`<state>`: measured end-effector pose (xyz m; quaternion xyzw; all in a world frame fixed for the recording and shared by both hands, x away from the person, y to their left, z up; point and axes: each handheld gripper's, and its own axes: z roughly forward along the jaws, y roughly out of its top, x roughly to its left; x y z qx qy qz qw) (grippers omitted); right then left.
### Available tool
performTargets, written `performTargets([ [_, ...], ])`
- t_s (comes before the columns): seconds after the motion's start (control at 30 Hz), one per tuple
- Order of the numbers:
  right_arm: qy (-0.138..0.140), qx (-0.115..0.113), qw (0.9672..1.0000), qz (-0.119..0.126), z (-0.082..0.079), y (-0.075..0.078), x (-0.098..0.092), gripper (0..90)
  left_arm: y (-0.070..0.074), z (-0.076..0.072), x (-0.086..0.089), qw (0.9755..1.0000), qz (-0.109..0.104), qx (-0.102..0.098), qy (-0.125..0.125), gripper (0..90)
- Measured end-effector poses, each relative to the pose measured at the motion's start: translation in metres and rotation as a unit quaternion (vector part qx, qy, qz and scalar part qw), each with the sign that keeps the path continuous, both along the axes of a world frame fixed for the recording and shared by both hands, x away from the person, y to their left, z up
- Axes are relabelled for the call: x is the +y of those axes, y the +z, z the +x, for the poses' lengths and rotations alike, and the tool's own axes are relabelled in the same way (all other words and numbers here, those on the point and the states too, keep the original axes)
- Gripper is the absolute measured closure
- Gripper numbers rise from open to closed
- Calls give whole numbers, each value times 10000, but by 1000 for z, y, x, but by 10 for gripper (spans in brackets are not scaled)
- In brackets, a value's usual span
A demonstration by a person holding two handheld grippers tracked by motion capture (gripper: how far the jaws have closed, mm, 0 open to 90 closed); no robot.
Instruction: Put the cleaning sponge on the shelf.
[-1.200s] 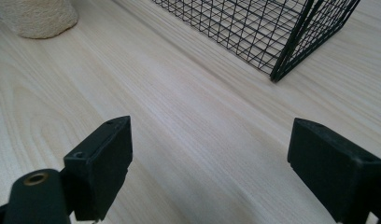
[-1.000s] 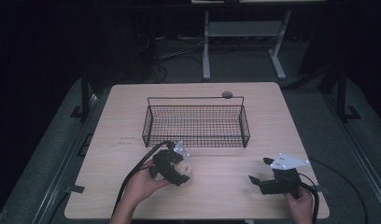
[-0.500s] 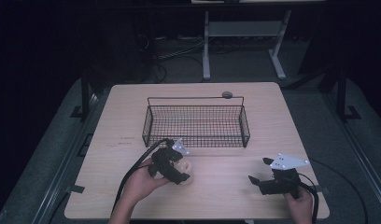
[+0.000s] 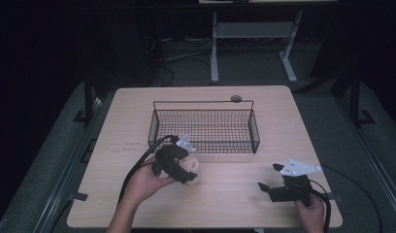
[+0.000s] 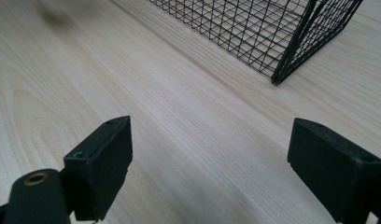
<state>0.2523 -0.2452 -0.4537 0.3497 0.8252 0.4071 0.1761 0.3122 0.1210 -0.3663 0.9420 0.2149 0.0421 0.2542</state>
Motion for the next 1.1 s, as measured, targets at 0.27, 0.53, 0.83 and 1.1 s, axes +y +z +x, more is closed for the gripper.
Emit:
performTargets([
  [0.27, -1, -22, 10000, -2, 1, 0, 0, 135, 11, 7, -1, 10000, -32, 22, 5, 274],
  [0.53, -25, -10, 10000, 21, 2, 0, 0, 135, 20, 12, -3, 10000, -12, 19, -37, 274],
  [0.83, -8, -12, 10000, -2, 2, -1, 0, 135, 29, 21, -3, 10000, -45, 45, -12, 274],
  [1.1, -5, -15, 10000, 8, 2, -1, 1, 135, 35, 28, -2, 10000, 13, 59, 24, 274],
])
